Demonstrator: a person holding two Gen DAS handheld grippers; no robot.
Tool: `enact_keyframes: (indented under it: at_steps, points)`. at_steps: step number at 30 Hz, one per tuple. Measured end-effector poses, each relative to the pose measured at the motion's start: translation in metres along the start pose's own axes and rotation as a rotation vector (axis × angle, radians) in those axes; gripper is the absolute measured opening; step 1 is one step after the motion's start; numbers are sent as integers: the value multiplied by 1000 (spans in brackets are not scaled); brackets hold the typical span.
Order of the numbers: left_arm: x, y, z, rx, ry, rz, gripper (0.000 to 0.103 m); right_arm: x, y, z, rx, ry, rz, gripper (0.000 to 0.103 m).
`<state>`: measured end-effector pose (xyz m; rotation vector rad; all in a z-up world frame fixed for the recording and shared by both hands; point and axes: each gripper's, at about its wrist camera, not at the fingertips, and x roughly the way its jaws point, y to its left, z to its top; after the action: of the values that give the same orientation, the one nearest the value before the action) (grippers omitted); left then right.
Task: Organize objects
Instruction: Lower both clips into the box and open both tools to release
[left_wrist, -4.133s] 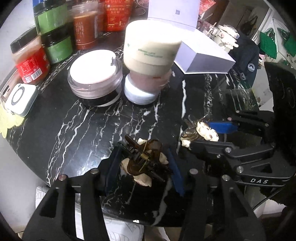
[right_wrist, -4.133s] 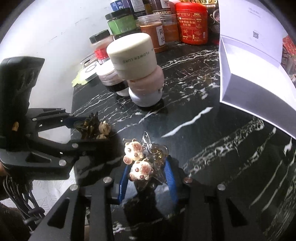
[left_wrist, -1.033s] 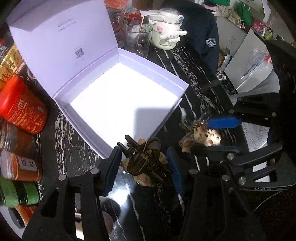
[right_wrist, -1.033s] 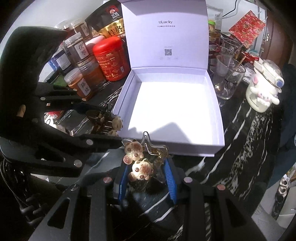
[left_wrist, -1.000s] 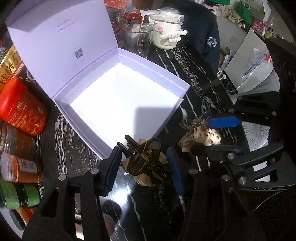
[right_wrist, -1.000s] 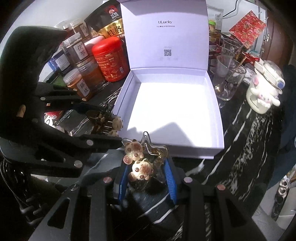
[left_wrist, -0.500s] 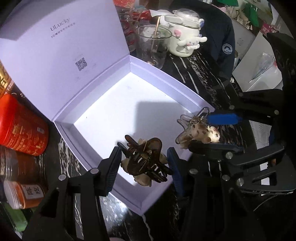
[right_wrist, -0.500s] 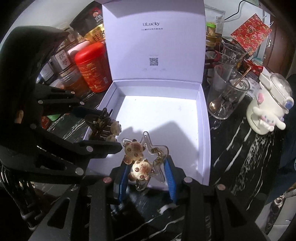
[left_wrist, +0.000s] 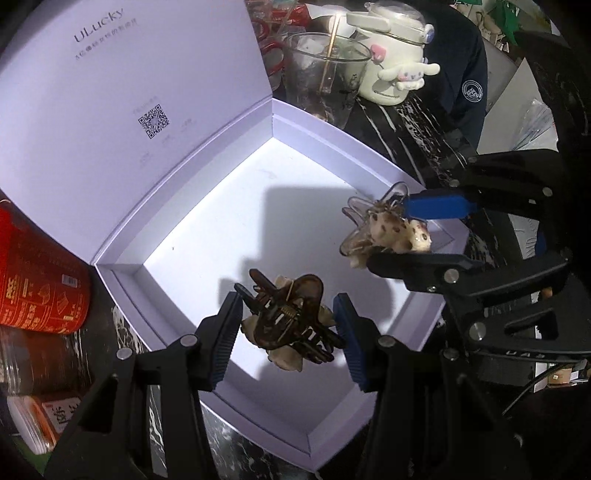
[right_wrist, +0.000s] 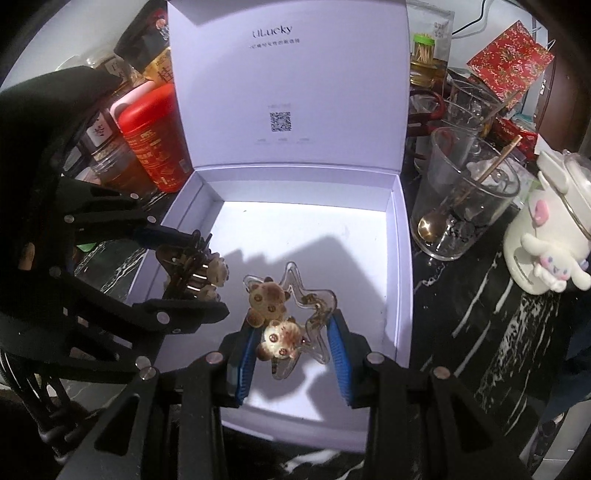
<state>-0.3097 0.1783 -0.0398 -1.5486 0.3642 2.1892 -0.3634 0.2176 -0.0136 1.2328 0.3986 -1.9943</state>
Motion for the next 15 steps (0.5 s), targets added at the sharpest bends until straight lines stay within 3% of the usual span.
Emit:
enact_keyframes:
  at_steps: [15]
  points:
    - [23, 36, 13, -87, 1, 13, 49, 27, -6, 30, -62, 8, 20, 37]
